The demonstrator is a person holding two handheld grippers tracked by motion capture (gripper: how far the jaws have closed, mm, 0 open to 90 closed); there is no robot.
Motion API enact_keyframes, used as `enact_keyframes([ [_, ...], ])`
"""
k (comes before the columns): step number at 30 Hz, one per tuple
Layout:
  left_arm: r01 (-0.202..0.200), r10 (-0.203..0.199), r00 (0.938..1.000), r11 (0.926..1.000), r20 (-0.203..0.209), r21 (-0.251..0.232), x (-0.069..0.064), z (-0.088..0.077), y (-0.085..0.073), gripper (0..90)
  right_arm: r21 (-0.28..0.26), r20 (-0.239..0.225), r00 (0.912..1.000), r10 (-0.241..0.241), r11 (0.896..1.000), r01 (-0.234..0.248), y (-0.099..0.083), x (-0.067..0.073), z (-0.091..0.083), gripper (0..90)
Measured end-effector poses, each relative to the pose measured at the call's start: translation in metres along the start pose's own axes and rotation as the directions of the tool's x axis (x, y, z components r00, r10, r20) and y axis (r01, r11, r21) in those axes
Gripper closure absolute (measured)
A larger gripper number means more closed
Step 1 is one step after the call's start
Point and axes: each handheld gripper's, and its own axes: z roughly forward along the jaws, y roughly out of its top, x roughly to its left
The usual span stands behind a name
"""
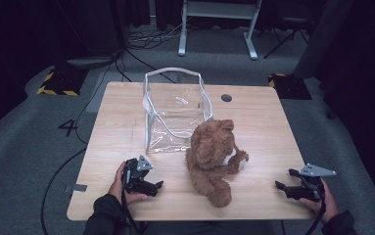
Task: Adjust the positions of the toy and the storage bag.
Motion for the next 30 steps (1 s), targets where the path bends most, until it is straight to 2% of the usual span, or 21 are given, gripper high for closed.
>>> enact_keyframes([
  [3, -0.002, 0.002, 1.0000, 0.9998, -0.001, -0.019, -0.001, -0.004, -0.001, 18.7, 0.000, 0.000, 1.0000, 0.001, 1.000, -0.001, 0.000, 0.000, 0.000, 17.5],
  [7, 0.006, -0.006, 0.9999, 1.0000, 0.010, -0.006, -0.003, -0.007, 0.001, 18.5, 0.001, 0.000, 1.0000, 0.001, 1.000, -0.001, 0.000, 0.000, 0.000, 17.5],
  [8, 0.010, -0.009, 0.9997, 0.9994, 0.022, -0.032, -0.005, -0.011, 0.003, 16.2, 0.001, 0.000, 1.0000, 0.001, 1.000, -0.001, 0.000, 0.000, 0.000, 17.6],
  [10, 0.007, -0.006, 0.9998, 0.9988, 0.021, -0.048, -0.005, -0.014, 0.005, 17.0, 0.000, -0.001, 1.0000, 0.001, 1.000, -0.001, 0.000, 0.000, 0.000, 17.5],
  [12, 0.021, -0.019, 0.9995, 0.9972, 0.026, -0.072, -0.009, -0.017, 0.007, 15.6, 0.001, 0.000, 1.0000, 0.001, 1.000, -0.001, 0.000, 0.000, 0.000, 17.5],
  [14, 0.005, -0.001, 0.9991, 0.9960, 0.041, -0.089, -0.014, -0.021, 0.011, 15.8, 0.001, 0.000, 1.0000, 0.001, 1.000, -0.001, 0.000, 0.000, 0.000, 17.5],
  [17, -0.039, 0.044, 0.9964, 0.9967, 0.072, -0.072, -0.021, -0.021, 0.017, 15.9, 0.000, 0.000, 1.0000, 0.001, 1.000, -0.001, 0.000, 0.000, 0.000, 17.5],
  [18, -0.038, 0.043, 0.9954, 0.9974, 0.085, -0.062, -0.023, -0.020, 0.021, 16.0, 0.001, 0.000, 1.0000, 0.001, 1.000, -0.001, 0.000, 0.000, 0.000, 17.5],
  [19, -0.038, 0.043, 0.9954, 0.9974, 0.085, -0.062, -0.023, -0.020, 0.021, 16.0, 0.001, 0.000, 1.0000, 0.001, 1.000, -0.001, 0.000, 0.000, 0.000, 17.6],
  [20, -0.021, 0.024, 0.9976, 0.9985, 0.065, -0.051, -0.025, -0.020, 0.023, 16.0, 0.000, 0.000, 1.0000, 0.001, 1.000, -0.001, 0.000, 0.000, 0.000, 17.5],
  [22, -0.021, 0.025, 0.9974, 0.9984, 0.067, -0.052, -0.026, -0.021, 0.024, 17.5, 0.001, 0.000, 1.0000, 0.001, 1.000, -0.001, 0.000, 0.000, 0.000, 17.6],
  [25, -0.042, 0.049, 0.9948, 0.9965, 0.089, -0.072, -0.029, -0.025, 0.026, 18.3, 0.000, 0.000, 1.0000, 0.001, 1.000, -0.001, 0.000, 0.000, 0.000, 17.5],
  [28, -0.081, 0.084, 0.9942, 0.9951, 0.066, -0.057, -0.035, -0.028, 0.030, 17.6, 0.000, 0.000, 1.0000, 0.001, 1.000, -0.001, 0.000, 0.000, 0.000, 17.6],
  [30, -0.070, 0.074, 0.9945, 0.9961, 0.074, -0.055, -0.037, -0.028, 0.033, 16.7, 0.001, 0.000, 1.0000, 0.001, 1.000, -0.001, 0.000, 0.000, 0.000, 17.6],
])
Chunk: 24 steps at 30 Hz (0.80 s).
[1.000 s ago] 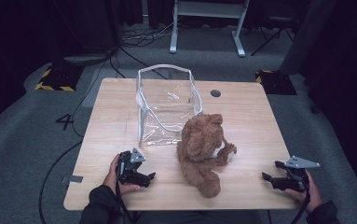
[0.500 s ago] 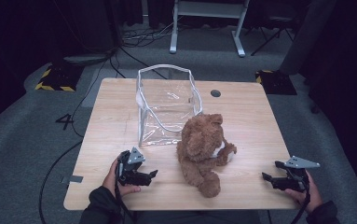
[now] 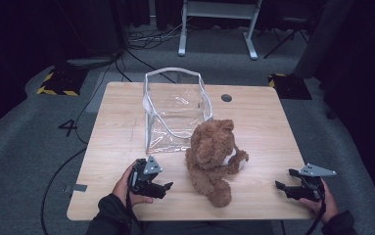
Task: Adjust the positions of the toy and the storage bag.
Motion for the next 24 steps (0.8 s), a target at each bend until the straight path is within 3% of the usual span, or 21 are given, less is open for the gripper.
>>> enact_keyframes([
  [2, 0.010, -0.010, 0.9999, 0.9998, 0.005, -0.018, -0.002, 0.000, 0.005, 16.8, 0.000, 0.000, 1.0000, 0.000, 1.000, 0.000, 0.000, 0.000, 0.000, 17.5],
  [4, -0.017, 0.018, 0.9990, 0.9991, 0.040, -0.039, -0.010, 0.000, 0.016, 17.2, 0.000, 0.000, 1.0000, 0.000, 1.000, 0.000, 0.000, 0.000, 0.000, 17.5],
  [6, -0.025, 0.027, 0.9986, 0.9990, 0.045, -0.037, -0.012, 0.000, 0.018, 17.4, 0.000, 0.000, 1.0000, 0.000, 1.000, 0.000, 0.000, 0.000, 0.000, 17.6],
  [9, -0.035, 0.038, 0.9984, 0.9970, 0.042, -0.069, -0.017, 0.000, 0.028, 17.5, 0.000, 0.000, 1.0000, 0.000, 1.000, 0.000, 0.000, 0.000, 0.000, 17.6],
  [14, -0.060, 0.062, 0.9977, 0.9950, 0.028, -0.080, -0.029, 0.000, 0.040, 17.8, 0.000, 0.000, 1.0000, 0.000, 1.000, 0.000, 0.000, 0.000, 0.000, 17.6],
  [24, -0.048, 0.049, 0.9987, 0.9933, 0.012, -0.105, -0.038, 0.004, 0.054, 16.3, 0.000, 0.000, 1.0000, 0.000, 1.000, 0.000, 0.000, 0.000, 0.000, 17.5],
])
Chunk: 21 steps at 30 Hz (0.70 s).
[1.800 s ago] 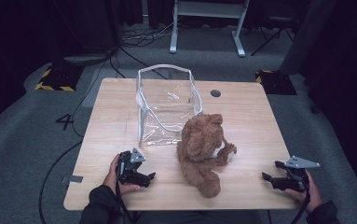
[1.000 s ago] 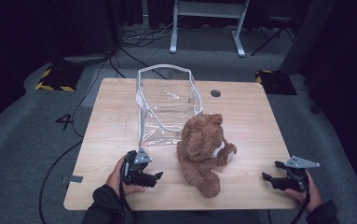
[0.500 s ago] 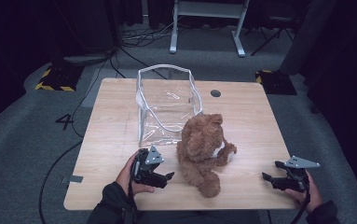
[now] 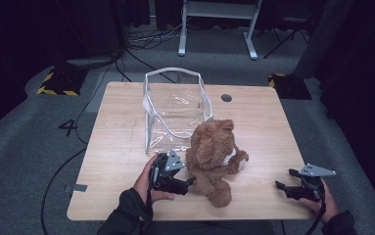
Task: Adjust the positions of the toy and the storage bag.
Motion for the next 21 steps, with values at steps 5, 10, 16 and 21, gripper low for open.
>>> enact_keyframes([
  [5, -0.003, 0.003, 1.0000, 0.9999, 0.009, -0.016, -0.003, 0.001, 0.006, 16.3, 0.000, 0.000, 1.0000, 0.000, 1.000, 0.000, 0.000, 0.000, 0.000, 17.6],
  [10, -0.002, 0.003, 1.0000, 0.9997, 0.007, -0.026, -0.007, 0.004, 0.014, 16.2, 0.000, 0.000, 1.0000, 0.000, 1.000, 0.000, 0.000, 0.000, 0.000, 17.6],
  [16, 0.011, -0.011, 0.9999, 0.9983, -0.005, -0.058, -0.010, 0.008, 0.019, 16.3, 0.000, 0.000, 1.0000, 0.000, 1.000, 0.000, 0.000, 0.000, 0.000, 17.5],
  [21, -0.002, 0.001, 1.0000, 0.9986, -0.010, -0.052, -0.011, 0.013, 0.022, 16.1, 0.000, 0.000, 1.0000, 0.000, 1.000, 0.000, 0.000, 0.000, 0.000, 17.6],
])
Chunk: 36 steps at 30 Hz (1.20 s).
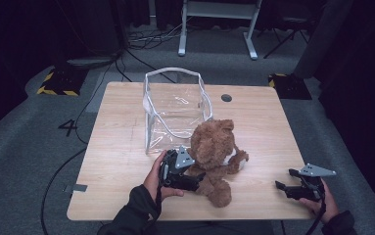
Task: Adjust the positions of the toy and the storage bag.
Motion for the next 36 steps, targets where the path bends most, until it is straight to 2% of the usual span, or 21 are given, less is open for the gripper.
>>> enact_keyframes([
  [6, 0.017, -0.017, 0.9998, 0.9998, -0.011, 0.008, -0.001, 0.008, 0.003, 15.9, 0.000, 0.000, 1.0000, 0.000, 1.000, 0.000, 0.000, 0.000, 0.000, 17.6],
  [11, 0.022, -0.022, 0.9998, 0.9997, -0.001, 0.013, -0.003, 0.015, 0.007, 15.9, 0.000, 0.000, 1.0000, 0.000, 1.000, 0.000, 0.000, 0.000, 0.000, 17.6],
  [13, 0.009, -0.009, 1.0000, 0.9998, -0.004, 0.019, -0.004, 0.017, 0.008, 15.8, 0.000, 0.000, 1.0000, 0.000, 1.000, 0.000, 0.000, 0.000, 0.000, 17.6],
  [14, 0.041, -0.041, 0.9991, 0.9991, -0.012, -0.012, -0.008, 0.021, 0.009, 15.8, 0.000, 0.000, 1.0000, 0.000, 1.000, 0.000, 0.000, 0.000, 0.000, 17.6],
  [18, 0.046, -0.046, 0.9987, 0.9988, -0.022, -0.015, -0.008, 0.024, 0.012, 15.8, 0.000, 0.000, 1.0000, 0.000, 1.000, 0.000, 0.000, 0.000, 0.000, 17.6],
  [30, 0.106, -0.109, 0.9922, 0.9930, -0.059, -0.052, -0.007, 0.042, 0.017, 15.1, 0.000, 0.000, 1.0000, 0.000, 1.000, 0.000, 0.000, 0.000, 0.000, 17.6],
  [32, 0.094, -0.097, 0.9929, 0.9948, -0.069, -0.040, -0.007, 0.045, 0.018, 14.2, 0.000, 0.000, 1.0000, 0.000, 1.000, 0.000, 0.000, 0.000, 0.000, 17.6],
  [33, 0.065, -0.066, 0.9951, 0.9978, -0.074, -0.015, -0.006, 0.046, 0.018, 13.1, 0.000, 0.000, 1.0000, 0.000, 1.000, 0.000, 0.000, 0.000, 0.000, 17.6],
  [34, 0.057, -0.058, 0.9952, 0.9983, -0.079, -0.005, -0.005, 0.048, 0.018, 11.6, 0.000, 0.000, 1.0000, 0.000, 1.000, 0.000, 0.000, 0.000, 0.000, 17.6],
  [36, 0.083, -0.084, 0.9919, 0.9964, -0.095, -0.020, -0.008, 0.054, 0.017, 11.3, 0.000, 0.000, 1.0000, 0.000, 1.000, 0.000, 0.000, 0.000, 0.000, 17.6],
])
